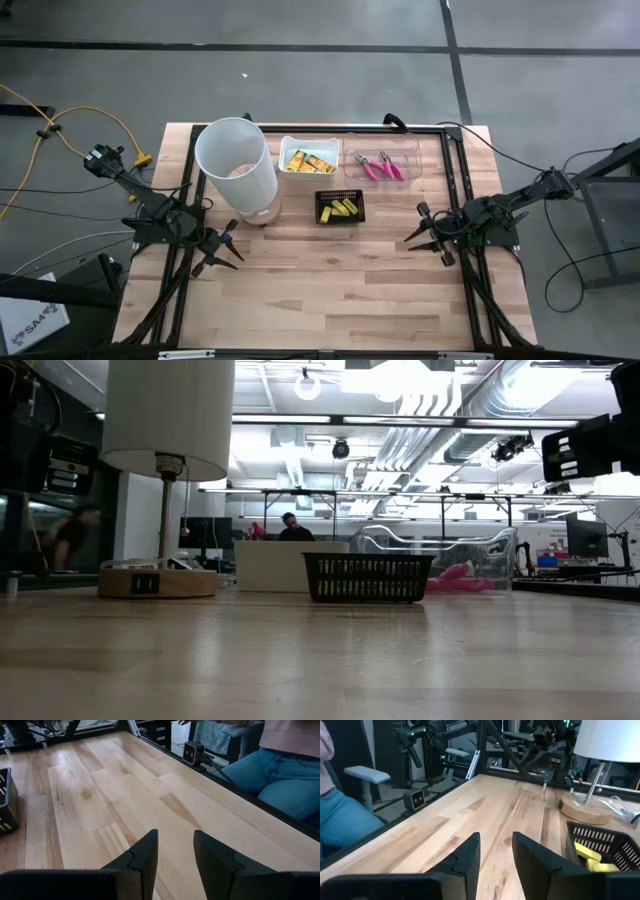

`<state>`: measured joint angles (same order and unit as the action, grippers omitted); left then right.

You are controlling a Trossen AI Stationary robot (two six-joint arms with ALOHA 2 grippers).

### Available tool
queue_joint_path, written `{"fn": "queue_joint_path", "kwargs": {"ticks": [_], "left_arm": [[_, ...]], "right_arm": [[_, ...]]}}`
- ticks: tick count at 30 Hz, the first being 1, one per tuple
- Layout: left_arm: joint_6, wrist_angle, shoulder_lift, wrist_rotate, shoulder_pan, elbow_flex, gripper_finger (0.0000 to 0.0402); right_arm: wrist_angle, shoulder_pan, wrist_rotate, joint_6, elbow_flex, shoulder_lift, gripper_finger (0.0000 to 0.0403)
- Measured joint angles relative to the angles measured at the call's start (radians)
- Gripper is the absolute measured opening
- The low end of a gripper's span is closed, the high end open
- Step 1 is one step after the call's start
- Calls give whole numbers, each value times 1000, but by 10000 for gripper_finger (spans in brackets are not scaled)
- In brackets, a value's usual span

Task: Pick & Place School Supplies
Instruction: Return to Home Position

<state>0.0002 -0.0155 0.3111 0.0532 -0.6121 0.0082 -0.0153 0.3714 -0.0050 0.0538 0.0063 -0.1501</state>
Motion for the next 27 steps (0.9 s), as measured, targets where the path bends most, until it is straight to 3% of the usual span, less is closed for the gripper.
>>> {"fn": "queue_joint_path", "kwargs": {"ticks": [27], "left_arm": [[0, 0, 0, 0, 0, 0, 119]], "right_arm": [[-8, 0, 2, -4, 0, -2, 105]]}}
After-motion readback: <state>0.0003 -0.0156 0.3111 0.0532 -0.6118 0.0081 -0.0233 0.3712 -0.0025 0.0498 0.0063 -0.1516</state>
